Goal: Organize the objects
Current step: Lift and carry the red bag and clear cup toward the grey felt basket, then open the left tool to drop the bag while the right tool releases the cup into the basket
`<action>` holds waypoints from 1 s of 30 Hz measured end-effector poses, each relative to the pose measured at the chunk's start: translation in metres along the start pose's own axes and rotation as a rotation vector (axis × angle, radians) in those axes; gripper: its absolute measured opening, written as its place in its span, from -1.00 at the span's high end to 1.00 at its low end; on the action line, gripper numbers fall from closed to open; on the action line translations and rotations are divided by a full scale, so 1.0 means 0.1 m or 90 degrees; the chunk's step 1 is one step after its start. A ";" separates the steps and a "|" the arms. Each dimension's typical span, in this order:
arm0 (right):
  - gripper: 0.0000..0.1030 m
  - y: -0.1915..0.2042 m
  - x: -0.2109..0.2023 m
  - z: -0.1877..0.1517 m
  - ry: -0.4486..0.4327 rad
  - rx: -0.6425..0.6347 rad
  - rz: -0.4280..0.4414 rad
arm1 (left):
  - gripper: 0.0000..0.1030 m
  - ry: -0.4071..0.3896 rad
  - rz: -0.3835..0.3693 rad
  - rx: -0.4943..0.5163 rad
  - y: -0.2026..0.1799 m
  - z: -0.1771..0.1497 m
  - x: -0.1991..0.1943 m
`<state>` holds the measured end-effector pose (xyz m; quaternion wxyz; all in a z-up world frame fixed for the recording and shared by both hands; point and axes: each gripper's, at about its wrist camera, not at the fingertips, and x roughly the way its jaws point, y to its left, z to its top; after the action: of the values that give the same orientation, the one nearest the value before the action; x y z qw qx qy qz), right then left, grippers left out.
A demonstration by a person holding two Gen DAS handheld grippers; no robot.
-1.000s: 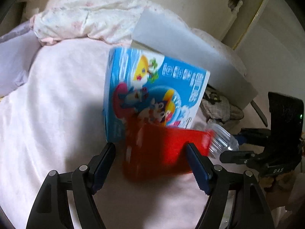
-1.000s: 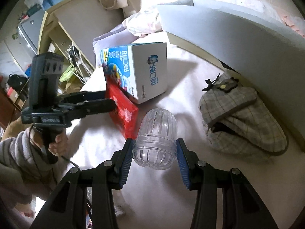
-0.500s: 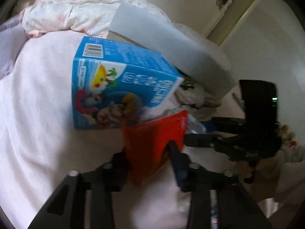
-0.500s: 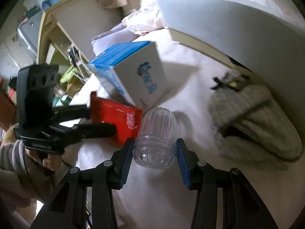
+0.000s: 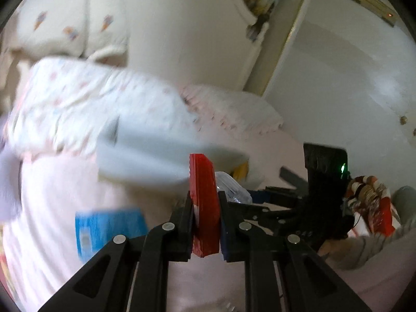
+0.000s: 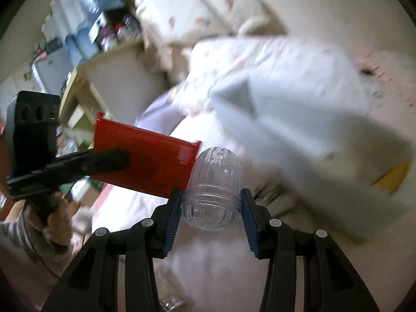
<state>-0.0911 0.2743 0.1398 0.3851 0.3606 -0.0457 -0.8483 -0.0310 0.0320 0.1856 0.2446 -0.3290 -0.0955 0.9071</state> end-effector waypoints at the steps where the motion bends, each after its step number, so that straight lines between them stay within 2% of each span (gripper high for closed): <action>1: 0.13 -0.07 -0.08 0.07 -0.014 0.010 -0.024 | 0.71 0.001 -0.004 0.011 -0.04 0.15 0.03; 4: 0.13 -0.31 -0.27 0.22 -0.042 0.047 -0.090 | 0.71 0.020 0.000 0.038 -0.14 0.52 0.30; 8: 0.13 -0.57 -0.29 0.32 -0.014 0.080 -0.175 | 0.71 0.086 0.011 0.048 -0.23 0.86 0.95; 11: 0.13 -0.68 -0.22 0.41 0.011 0.078 -0.214 | 0.71 0.158 0.049 0.086 -0.35 0.87 1.50; 13: 0.13 -0.68 -0.09 0.46 0.021 0.067 -0.258 | 0.71 0.193 0.072 0.106 -0.42 0.81 1.72; 15: 0.13 -0.66 -0.03 0.48 0.020 0.052 -0.302 | 0.68 0.195 0.105 0.131 -0.51 0.72 1.83; 17: 0.13 -0.69 0.04 0.48 0.029 0.052 -0.317 | 0.71 0.171 0.148 0.162 -0.59 0.61 1.79; 18: 0.13 -0.72 0.04 0.46 0.033 0.056 -0.324 | 0.66 0.157 0.159 0.171 -0.61 0.59 1.76; 20: 0.13 -0.80 0.04 0.45 0.028 0.090 -0.318 | 0.56 0.153 0.144 0.174 -0.61 0.58 1.71; 22: 0.13 -0.89 0.01 0.41 0.023 0.137 -0.293 | 0.28 0.143 0.143 0.176 -0.63 0.60 1.62; 25: 0.12 -0.94 -0.02 0.40 0.024 0.164 -0.273 | 0.04 0.117 0.153 0.171 -0.63 0.65 1.52; 30: 0.12 -0.84 -0.05 0.36 0.018 0.149 -0.258 | 0.04 0.114 0.161 0.165 -0.64 0.71 1.56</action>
<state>-0.1642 0.3288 0.1394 0.1628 0.4161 -0.0650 -0.8923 -0.1561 0.1651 0.1754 0.1765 -0.3837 0.0867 0.9023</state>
